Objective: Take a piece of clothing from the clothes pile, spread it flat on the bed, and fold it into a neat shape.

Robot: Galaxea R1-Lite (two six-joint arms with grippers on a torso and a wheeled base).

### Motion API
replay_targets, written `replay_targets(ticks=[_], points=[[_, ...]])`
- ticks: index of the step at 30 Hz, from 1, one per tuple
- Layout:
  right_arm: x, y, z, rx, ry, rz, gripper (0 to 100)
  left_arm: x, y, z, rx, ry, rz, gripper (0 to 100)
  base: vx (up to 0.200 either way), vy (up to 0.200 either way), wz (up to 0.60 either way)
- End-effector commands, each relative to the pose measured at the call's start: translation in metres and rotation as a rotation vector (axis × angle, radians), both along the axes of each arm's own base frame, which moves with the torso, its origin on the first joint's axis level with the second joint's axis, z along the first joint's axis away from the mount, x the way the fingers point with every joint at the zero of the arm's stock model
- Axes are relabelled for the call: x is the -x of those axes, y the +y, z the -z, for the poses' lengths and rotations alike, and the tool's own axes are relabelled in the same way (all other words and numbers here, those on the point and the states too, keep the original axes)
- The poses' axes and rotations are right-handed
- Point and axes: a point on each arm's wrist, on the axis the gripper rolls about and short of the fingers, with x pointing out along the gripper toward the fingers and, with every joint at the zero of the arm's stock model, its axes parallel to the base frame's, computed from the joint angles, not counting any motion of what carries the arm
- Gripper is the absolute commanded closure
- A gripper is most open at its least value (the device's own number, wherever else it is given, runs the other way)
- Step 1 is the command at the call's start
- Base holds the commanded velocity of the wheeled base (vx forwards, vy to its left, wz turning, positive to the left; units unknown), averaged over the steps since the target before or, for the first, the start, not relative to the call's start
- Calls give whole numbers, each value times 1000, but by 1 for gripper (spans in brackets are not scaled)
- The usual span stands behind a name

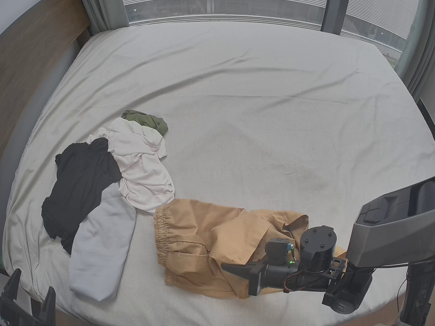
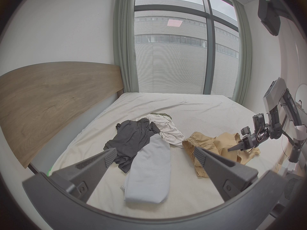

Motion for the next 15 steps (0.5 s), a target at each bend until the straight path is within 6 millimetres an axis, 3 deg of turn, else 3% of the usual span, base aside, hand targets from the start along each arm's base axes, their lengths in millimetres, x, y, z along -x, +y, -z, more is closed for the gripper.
replay_targets(ticks=[1, 15], points=[[1, -7, -11, -14, -16, 15, 100, 0, 0, 5, 1, 3, 0, 0, 0, 0, 0], [3, -44, -50, -70, -80, 106, 100, 0, 0, 5, -1, 3, 0, 0, 0, 0, 0]])
